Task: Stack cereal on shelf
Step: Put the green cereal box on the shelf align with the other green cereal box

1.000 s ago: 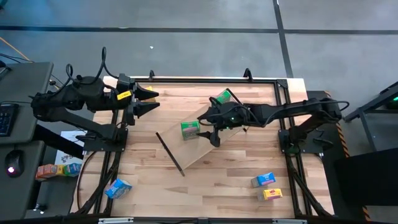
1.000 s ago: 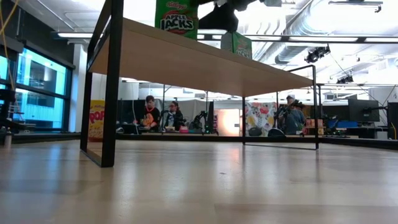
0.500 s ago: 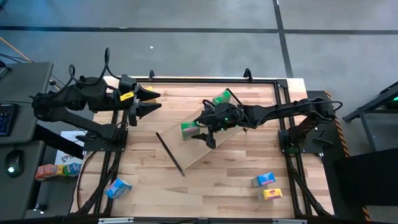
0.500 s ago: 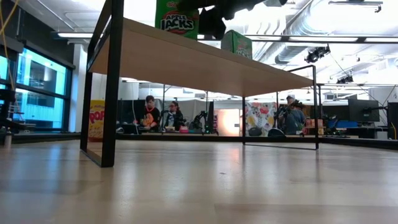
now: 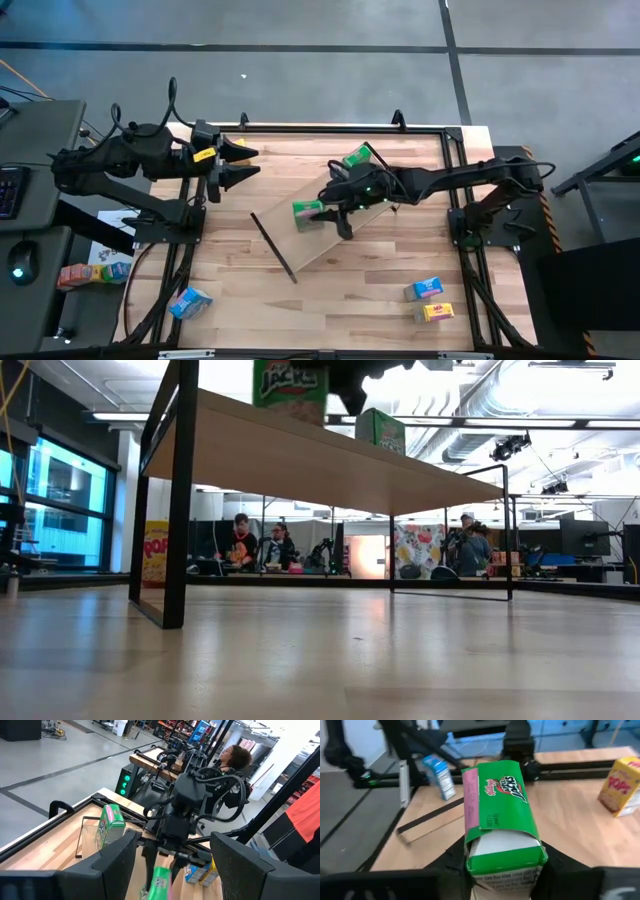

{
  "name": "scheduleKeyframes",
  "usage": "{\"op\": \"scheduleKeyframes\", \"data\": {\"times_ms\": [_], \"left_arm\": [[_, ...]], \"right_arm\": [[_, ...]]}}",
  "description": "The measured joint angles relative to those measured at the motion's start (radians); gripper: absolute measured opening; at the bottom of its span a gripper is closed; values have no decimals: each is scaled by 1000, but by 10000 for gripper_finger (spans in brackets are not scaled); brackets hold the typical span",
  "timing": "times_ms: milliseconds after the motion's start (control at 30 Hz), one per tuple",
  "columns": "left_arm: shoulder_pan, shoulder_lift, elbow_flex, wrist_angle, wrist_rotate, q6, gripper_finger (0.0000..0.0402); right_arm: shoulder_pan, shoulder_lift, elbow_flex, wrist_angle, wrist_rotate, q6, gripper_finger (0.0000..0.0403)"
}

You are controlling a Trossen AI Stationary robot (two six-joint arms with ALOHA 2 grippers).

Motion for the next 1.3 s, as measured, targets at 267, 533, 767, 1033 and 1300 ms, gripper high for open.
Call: {"op": "scheduleKeyframes", "data": {"times_ms": [267, 533, 767, 1033, 1300], "left_arm": [[0, 0, 0, 0, 0, 0, 243], [0, 0, 0, 2, 0, -3, 243], [0, 0, 0, 2, 0, -19, 243], [0, 0, 0, 2, 0, -23, 243], [0, 0, 0, 2, -8, -29, 243]], "right_arm": [[-17, -193, 0, -353, -65, -55, 108], [-22, -355, 0, -685, 39, -186, 108], [-130, -423, -67, -676, 51, -304, 108], [-318, -459, -176, -455, -219, -345, 107], [-428, -451, -177, -525, -345, -476, 107]]}}
